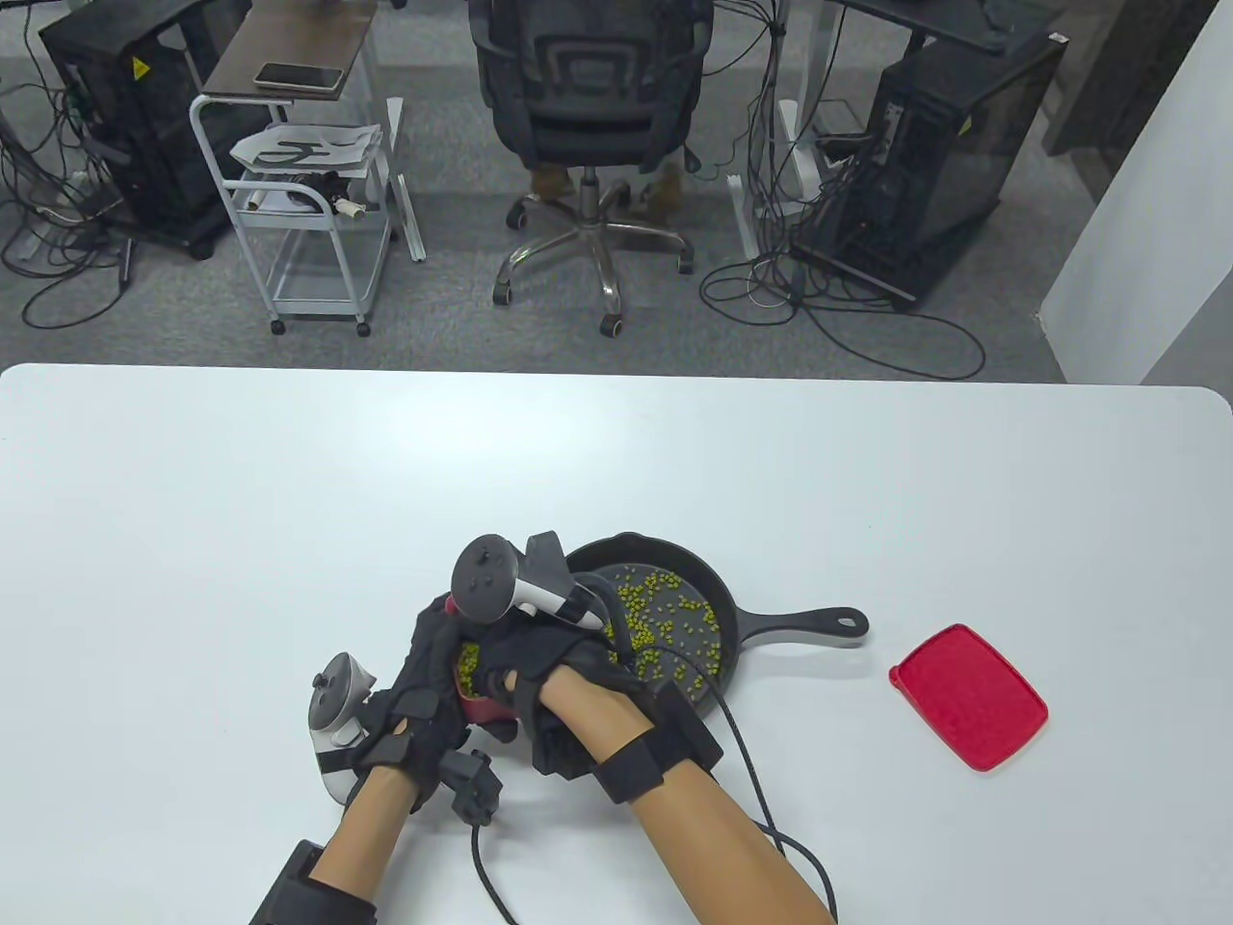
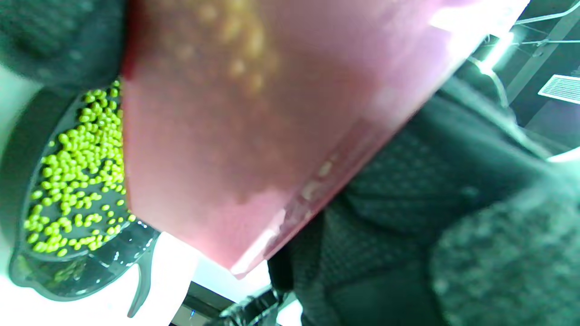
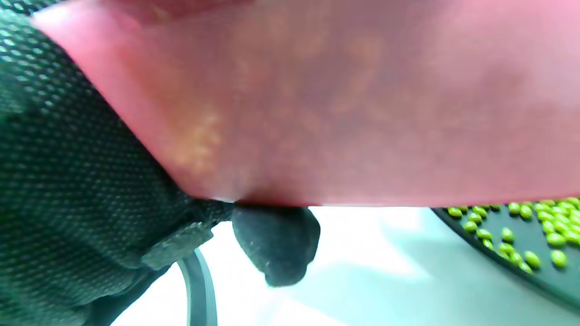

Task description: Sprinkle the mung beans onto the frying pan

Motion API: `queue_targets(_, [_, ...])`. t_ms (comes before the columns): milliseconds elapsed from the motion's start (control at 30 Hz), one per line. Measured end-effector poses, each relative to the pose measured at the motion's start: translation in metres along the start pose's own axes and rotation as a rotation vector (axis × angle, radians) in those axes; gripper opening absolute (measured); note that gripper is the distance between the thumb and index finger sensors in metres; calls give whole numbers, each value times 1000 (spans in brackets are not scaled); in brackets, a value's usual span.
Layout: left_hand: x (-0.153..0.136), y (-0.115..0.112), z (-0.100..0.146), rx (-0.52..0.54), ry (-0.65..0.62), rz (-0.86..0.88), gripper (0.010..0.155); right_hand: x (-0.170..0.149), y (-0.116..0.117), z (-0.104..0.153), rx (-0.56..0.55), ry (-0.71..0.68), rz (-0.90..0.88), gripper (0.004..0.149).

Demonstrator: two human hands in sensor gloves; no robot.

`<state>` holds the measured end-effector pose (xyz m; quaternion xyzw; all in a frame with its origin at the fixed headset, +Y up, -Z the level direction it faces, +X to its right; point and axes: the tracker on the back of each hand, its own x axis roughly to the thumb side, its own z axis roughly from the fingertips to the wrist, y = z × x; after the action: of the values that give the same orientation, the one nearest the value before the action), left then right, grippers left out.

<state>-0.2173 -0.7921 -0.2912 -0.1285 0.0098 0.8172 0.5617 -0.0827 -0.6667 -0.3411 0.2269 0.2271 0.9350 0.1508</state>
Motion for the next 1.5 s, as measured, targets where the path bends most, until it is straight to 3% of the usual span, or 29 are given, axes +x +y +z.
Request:
queue_targets(167, [1,-1,0,-31,2,21,80,-6,-6,1,-37,-11,-37,40])
queue_targets(500, [0,4,-2,-10,23,32,80,-20,-36,15,-116,9,-99,38])
queue_targets(833, [1,4,-1,-3,37,31,80,-71,-68,29,-230,116,-217,37])
queue_targets(967, [3,6,-1,-1,32,37,80,-106,-60,25,-217,218,-224,37])
queue_targets(1133, [6,10,-2,11,27,48,80,-136,-32,19,-135,303,-246,37])
queue_targets(1300, [8,13,-2,22,19,62,80,-142,0,5,-21,308,-243,38])
queue_targets(1500, [9,15,-1,25,12,72,80,-134,14,-16,-7,283,-293,39])
